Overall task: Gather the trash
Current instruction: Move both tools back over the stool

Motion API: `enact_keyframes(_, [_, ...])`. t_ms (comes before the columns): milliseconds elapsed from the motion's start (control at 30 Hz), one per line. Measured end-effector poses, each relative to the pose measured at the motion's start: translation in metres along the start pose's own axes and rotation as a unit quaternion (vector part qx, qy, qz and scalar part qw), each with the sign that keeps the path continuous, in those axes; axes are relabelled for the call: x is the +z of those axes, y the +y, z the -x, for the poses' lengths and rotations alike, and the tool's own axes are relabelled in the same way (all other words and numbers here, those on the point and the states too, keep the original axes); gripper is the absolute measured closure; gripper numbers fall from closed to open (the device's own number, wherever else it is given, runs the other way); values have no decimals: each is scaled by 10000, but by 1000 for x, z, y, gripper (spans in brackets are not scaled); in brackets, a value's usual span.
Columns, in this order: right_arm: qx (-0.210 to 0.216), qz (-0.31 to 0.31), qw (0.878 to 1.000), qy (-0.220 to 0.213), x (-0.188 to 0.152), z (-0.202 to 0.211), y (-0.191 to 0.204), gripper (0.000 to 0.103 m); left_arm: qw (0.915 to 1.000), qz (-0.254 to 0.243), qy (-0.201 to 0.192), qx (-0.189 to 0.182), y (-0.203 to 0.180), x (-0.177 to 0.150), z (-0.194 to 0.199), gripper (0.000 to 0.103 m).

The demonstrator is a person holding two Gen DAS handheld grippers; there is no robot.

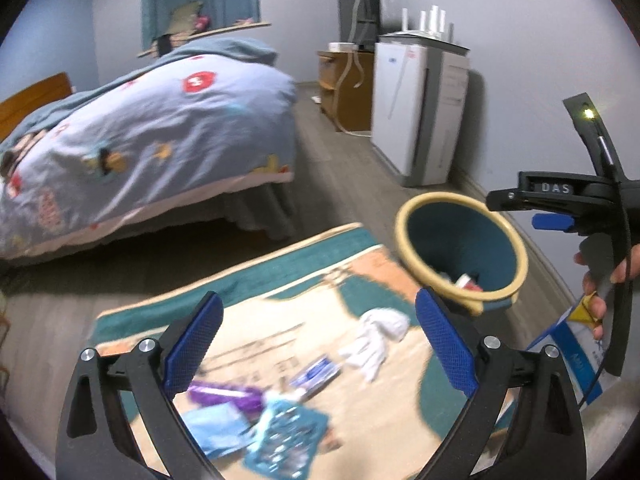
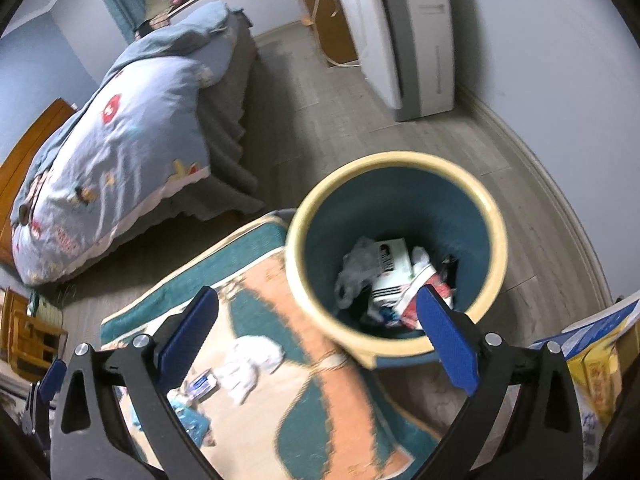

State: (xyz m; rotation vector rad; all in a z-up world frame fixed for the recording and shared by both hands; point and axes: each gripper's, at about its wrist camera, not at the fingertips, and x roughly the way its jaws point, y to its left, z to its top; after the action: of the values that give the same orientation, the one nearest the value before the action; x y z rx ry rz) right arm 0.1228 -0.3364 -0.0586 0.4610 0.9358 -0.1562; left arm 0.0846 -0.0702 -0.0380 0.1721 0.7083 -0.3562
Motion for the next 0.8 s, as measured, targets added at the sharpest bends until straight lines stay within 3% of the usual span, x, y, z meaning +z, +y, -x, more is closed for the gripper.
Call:
enact_keyframes(500, [-29, 678, 9962, 539, -51, -33, 78, 6, 9942, 625, 357, 805, 107, -49, 19, 7])
enact_keyframes(700, [-115, 883, 9923, 864, -64, -61, 97, 6, 9872, 1023, 968, 748, 135, -74, -8, 7])
enact_keyframes(800, [-127, 870, 9913, 978, -66, -73, 102, 6, 9836, 971, 1334, 724, 136, -89, -26, 7])
